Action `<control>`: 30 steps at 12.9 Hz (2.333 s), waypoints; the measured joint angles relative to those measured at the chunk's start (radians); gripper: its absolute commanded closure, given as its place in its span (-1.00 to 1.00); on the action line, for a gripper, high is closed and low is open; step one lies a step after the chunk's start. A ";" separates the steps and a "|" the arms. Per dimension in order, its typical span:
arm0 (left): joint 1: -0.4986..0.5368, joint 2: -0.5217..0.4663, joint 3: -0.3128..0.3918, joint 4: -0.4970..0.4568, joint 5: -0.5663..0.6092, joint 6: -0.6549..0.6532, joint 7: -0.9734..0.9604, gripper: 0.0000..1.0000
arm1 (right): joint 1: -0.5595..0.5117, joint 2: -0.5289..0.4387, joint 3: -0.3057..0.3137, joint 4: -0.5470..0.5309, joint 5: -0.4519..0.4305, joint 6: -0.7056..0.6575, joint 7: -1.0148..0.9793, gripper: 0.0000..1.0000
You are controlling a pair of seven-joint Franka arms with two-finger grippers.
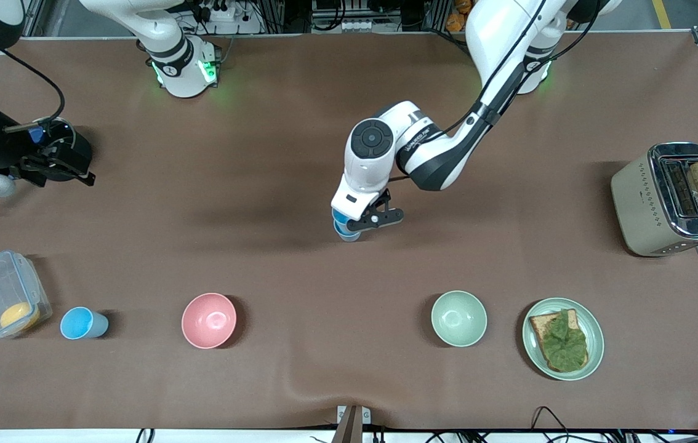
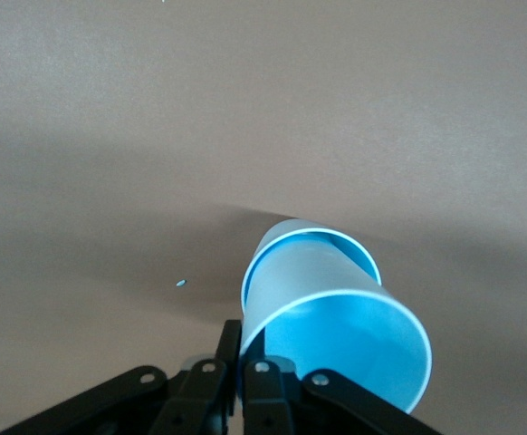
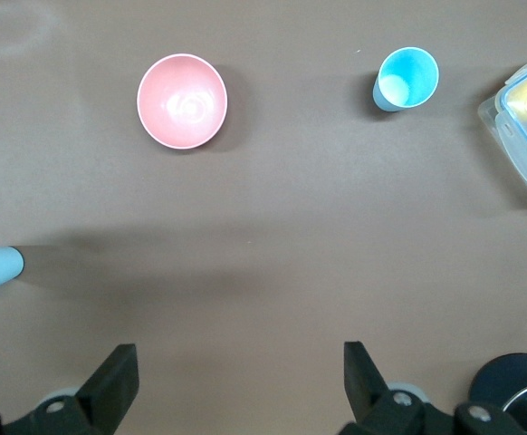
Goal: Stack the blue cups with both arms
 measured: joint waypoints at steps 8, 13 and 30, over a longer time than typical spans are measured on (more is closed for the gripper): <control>0.098 -0.145 0.024 0.055 0.008 -0.067 0.005 -1.00 | -0.182 0.021 0.141 0.046 -0.009 -0.081 -0.020 -1.00; 0.293 -0.323 0.026 0.055 0.009 -0.278 0.298 -1.00 | -0.194 0.006 0.166 0.074 -0.050 -0.224 -0.020 -1.00; 0.485 -0.567 0.158 0.027 -0.107 -0.550 0.926 -1.00 | -0.212 -0.008 0.167 0.119 -0.115 -0.238 -0.115 -1.00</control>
